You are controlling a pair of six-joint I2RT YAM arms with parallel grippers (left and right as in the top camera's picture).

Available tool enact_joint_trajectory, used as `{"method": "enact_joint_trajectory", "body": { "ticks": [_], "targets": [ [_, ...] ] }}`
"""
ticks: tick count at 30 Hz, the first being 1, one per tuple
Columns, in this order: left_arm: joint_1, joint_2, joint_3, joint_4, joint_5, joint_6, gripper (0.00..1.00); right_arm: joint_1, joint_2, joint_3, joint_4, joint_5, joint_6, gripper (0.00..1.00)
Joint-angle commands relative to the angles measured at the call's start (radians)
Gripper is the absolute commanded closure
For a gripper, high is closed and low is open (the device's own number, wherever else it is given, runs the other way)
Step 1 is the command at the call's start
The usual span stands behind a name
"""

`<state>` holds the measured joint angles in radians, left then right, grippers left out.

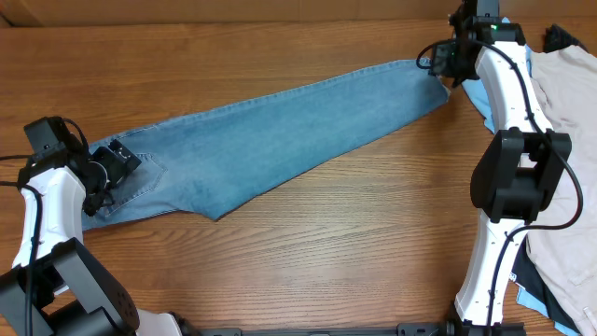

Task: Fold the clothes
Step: 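Hold the stacked hems with the right gripper while left gripper holds waist, then carry the hems leftward with the right gripper, folding legs toward the waist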

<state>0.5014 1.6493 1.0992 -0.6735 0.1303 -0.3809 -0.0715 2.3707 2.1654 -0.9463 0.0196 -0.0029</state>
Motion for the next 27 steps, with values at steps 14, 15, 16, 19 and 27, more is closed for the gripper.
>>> {"method": "enact_joint_trajectory", "body": {
  "ticks": [14, 15, 16, 19, 27],
  "targets": [
    [-0.005, -0.019, -0.013, 0.020, -0.011, 0.026, 0.00, -0.018, 0.193, -0.001, 0.024, -0.138, -0.110, 0.27],
    [-0.005, -0.019, -0.013, 0.020, -0.011, 0.026, 0.00, -0.018, 0.193, -0.001, 0.018, -0.138, -0.111, 0.32],
    [-0.005, -0.019, -0.013, 0.020, -0.011, 0.027, 0.00, -0.018, 0.193, -0.001, 0.010, -0.137, -0.110, 0.42],
    [-0.005, -0.019, -0.013, 0.019, -0.023, 0.027, 0.00, -0.020, 0.193, -0.001, -0.026, -0.137, -0.110, 0.80],
    [-0.005, -0.016, -0.030, -0.017, -0.124, 0.027, 0.00, -0.031, 0.172, 0.003, -0.244, 0.099, 0.036, 0.96]
  ]
}}
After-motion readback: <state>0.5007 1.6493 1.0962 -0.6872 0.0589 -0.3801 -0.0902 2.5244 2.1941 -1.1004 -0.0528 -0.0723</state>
